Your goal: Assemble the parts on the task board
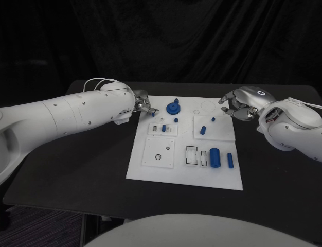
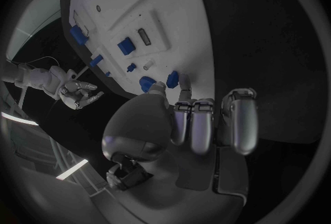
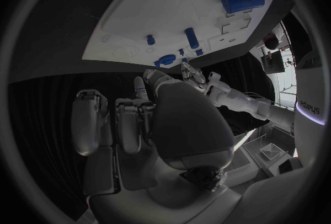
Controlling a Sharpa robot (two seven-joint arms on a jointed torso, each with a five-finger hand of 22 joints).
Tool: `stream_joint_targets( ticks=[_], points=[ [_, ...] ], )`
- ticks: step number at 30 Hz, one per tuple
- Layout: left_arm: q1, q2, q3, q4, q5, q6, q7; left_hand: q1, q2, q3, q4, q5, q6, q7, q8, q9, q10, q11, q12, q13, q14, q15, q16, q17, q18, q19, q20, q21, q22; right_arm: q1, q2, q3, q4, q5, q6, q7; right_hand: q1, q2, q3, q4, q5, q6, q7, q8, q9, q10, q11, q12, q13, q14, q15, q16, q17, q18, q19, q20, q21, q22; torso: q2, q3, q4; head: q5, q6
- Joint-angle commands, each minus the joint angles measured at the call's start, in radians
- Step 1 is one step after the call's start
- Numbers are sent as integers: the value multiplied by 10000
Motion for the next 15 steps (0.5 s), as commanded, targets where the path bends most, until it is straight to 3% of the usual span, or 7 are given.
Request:
stream_joint_targets(
  ticks=[1, 7, 15],
  points=[
    [-19, 14, 7, 33, 66, 112, 112, 104, -20, 123, -3, 170, 69, -20, -42, -10, 1063, -27, -16, 2617, 1038, -22, 26, 2633, -44, 13, 20, -48, 1687, -23, 6, 6, -6, -34, 73, -68, -20, -36, 61, 22, 23, 70, 10, -20, -9, 1077, 62, 26, 2632, 1030, 65, 24, 2634, 124, 168, 80, -20, 2035, -5, 4, 1, 10, -2],
    [-20, 13, 7, 37, 66, 142, 113, 182, -67, 258, 1, 549, 104, -43, -54, 10, 1063, -47, -16, 2617, 1038, -39, 26, 2633, -44, 16, 5, -61, 1699, -24, 30, 6, -35, -34, 113, -85, -23, -39, 66, 19, 22, 72, 10, -20, -12, 1077, 63, 26, 2632, 1030, 64, 24, 2634, 129, 159, 80, -39, 2028, -6, 2, 1, 5, -2],
    [-24, 16, 7, 15, 66, 192, 103, 190, -72, 273, 1, 580, 110, -45, -54, 12, 1063, -49, -16, 2617, 1038, -41, 26, 2633, -36, -1, 3, -92, 1685, -26, 47, 6, -58, -34, 129, -92, -24, -40, 69, 17, 22, 71, 11, -22, -15, 1077, 63, 26, 2632, 1030, 64, 24, 2634, 134, 149, 80, -59, 2021, -9, -5, 0, 10, -2]
  ],
)
